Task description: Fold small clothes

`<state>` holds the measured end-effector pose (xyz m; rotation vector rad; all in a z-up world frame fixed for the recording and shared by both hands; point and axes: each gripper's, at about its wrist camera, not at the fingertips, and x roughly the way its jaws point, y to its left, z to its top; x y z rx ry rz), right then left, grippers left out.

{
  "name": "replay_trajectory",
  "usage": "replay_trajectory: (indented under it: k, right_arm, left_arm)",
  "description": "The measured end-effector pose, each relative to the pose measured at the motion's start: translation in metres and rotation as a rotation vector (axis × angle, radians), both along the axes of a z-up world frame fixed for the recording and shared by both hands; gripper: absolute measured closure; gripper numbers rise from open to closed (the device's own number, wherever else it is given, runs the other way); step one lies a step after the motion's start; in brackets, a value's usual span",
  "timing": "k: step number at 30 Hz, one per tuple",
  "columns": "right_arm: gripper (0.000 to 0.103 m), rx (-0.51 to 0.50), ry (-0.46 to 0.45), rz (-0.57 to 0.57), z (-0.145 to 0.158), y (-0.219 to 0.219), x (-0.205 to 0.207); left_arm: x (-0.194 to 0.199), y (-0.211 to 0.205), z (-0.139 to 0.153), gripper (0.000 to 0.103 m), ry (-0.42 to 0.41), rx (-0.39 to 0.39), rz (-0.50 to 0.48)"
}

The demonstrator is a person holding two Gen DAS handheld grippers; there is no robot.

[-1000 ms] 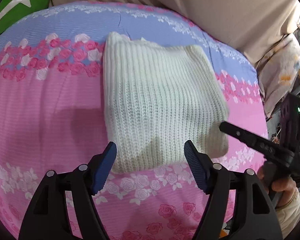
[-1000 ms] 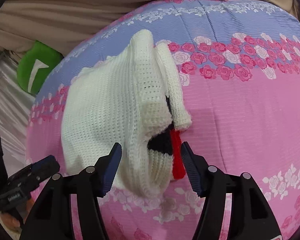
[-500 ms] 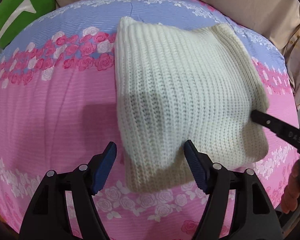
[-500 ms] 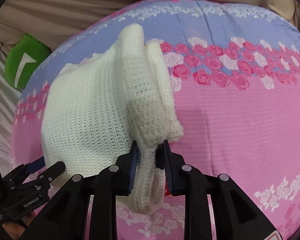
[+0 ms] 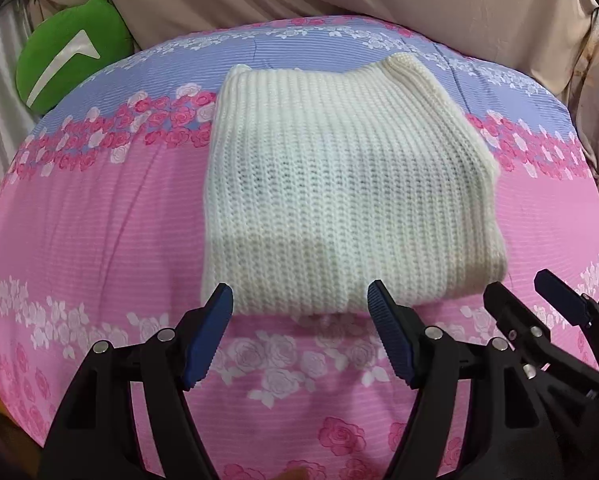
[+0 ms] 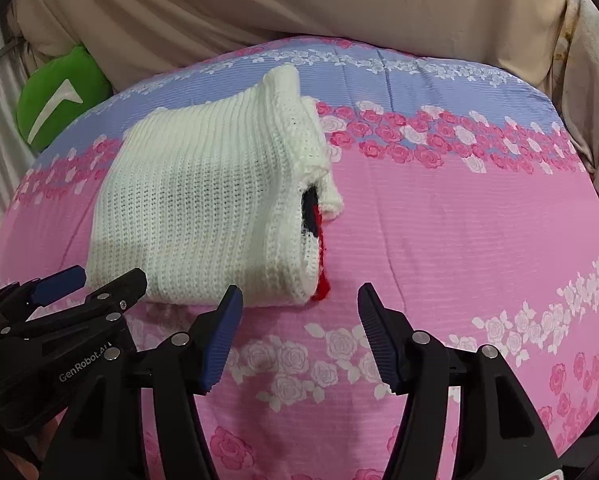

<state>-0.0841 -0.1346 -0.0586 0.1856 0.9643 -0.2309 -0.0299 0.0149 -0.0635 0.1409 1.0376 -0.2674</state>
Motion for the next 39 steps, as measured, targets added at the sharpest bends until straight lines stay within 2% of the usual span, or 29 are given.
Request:
replay_trajectory:
  k: [8, 20, 39]
  right_arm:
    - [0.043, -0.006, -0.005, -0.012, -0.005, -0.004, -0.009]
    - [0.041, -0.016, 0.002, -0.025, -0.010, 0.002, -0.016]
    - [0.040, -0.005, 0.019, -0.052, -0.016, 0.003, -0.017]
  left_arm:
    - [-0.013, -0.006, -0.004, 0.035, -0.020, 0.050, 0.061]
    - [-0.020, -0.008, -0.011, 0.035, -0.026, 0.112, 0.083]
    - [-0.020, -0.005, -0.017, 0.035, -0.006, 0.117, 0.090]
